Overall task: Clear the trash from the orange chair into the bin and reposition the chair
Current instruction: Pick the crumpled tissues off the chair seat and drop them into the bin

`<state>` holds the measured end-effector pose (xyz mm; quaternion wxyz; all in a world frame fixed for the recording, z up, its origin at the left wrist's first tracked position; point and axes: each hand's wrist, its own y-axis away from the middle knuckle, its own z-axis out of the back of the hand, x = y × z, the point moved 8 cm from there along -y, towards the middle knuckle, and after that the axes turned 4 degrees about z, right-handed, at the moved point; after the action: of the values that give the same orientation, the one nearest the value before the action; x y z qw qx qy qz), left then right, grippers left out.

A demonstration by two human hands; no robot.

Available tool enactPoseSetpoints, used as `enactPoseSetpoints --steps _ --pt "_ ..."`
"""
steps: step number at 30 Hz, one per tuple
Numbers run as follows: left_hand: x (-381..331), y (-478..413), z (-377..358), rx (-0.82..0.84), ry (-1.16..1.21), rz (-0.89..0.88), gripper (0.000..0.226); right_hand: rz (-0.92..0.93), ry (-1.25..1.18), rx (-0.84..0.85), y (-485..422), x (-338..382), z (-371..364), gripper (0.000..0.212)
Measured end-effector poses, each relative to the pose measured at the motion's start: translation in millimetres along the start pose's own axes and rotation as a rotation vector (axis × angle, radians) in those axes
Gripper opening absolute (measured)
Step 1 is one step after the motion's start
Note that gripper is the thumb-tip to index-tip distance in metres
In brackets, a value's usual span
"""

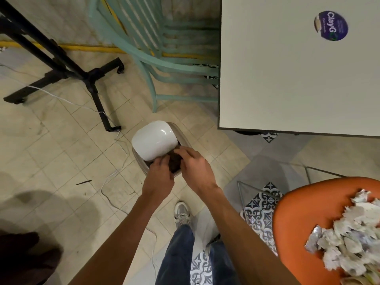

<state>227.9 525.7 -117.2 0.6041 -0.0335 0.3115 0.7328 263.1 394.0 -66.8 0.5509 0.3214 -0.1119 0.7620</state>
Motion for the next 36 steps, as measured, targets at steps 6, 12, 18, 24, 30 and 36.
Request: enactPoseSetpoints --steps 6,12,18,24,30,36 --pt "-54.2 29.6 16.2 -0.049 -0.078 -0.029 0.045 -0.111 -0.005 -0.219 54.6 -37.6 31.3 0.038" --pt "-145.2 53.4 -15.0 -0.046 -0.164 -0.217 0.044 -0.309 -0.01 -0.35 140.6 -115.5 65.4 0.031" --pt "-243.1 85.8 -86.7 0.056 -0.167 -0.362 0.038 -0.49 -0.022 -0.482 242.7 -204.2 95.8 0.028" --pt "-327.5 131.1 -182.4 0.206 -0.218 -0.499 0.032 -0.699 -0.061 -0.575 350.3 -285.3 116.0 0.027" --pt "-392.9 173.9 -281.7 0.35 -0.241 -0.609 0.026 -0.928 -0.066 -0.613 446.4 -350.8 118.1 0.03" --pt "-437.9 202.9 -371.8 0.423 -0.299 -0.727 0.025 -1.131 -0.039 -0.552 509.5 -413.2 100.1 0.036"
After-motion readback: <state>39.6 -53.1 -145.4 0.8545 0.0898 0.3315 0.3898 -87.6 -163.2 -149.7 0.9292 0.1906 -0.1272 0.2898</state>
